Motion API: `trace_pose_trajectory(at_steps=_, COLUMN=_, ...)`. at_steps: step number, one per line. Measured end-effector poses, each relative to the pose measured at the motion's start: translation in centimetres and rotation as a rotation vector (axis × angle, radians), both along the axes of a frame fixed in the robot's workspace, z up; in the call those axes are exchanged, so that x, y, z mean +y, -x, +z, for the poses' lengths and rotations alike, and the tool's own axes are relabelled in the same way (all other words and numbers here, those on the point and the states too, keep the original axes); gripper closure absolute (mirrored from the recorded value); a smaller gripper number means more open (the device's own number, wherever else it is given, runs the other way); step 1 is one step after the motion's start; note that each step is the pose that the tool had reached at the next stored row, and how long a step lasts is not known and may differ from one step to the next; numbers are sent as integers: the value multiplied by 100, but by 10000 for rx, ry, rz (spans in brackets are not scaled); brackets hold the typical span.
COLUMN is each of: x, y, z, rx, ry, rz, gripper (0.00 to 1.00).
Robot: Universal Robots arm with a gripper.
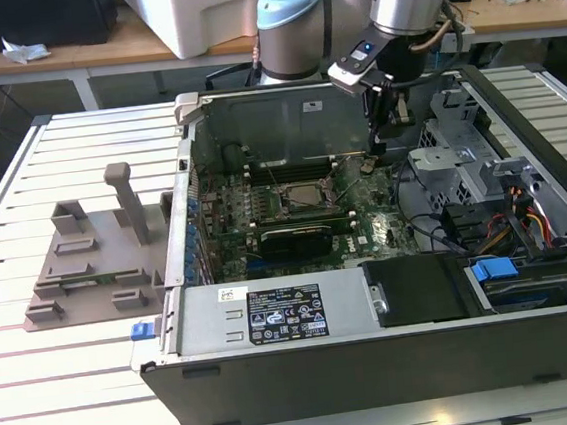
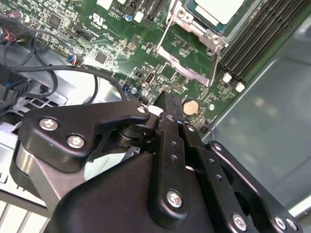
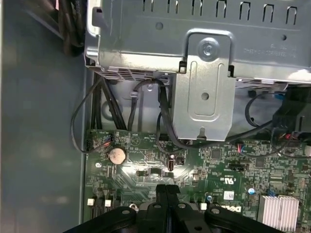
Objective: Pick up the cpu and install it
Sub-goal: 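Close the cpu cover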
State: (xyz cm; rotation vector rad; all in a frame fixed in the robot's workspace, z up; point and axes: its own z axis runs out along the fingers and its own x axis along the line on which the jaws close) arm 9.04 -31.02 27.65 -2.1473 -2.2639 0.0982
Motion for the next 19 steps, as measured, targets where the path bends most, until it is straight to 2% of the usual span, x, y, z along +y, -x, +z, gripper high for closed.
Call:
trace_pose_trajectory(at_steps=3, x=0, y=12, z=-95, rx=0, ry=1, rz=2, gripper=89)
trace_pose_trajectory(at_steps=6, x=1, y=35, z=-158, rx=0, ry=1, rz=5, gripper=89)
trace_pose_trajectory(at_steps=7, x=1, y=46, z=-191, rx=0, ry=0, rz=5, gripper=89)
trace_pose_trajectory(at_steps=8, x=2, y=95, z=-257, rx=1, ry=2, rz=6, gripper=89)
trace_pose_trajectory(at_steps=10, x=3, y=187, z=-267, rx=0, ry=0, rz=6, gripper=89)
trace_pose_trajectory(at_steps=15, x=3, y=339, z=-267, rx=-6, ry=1, rz=5, gripper=89)
trace_pose_trajectory(at_steps=19, x=3, y=403, z=-267, rx=-7, ry=0, rz=5, gripper=89)
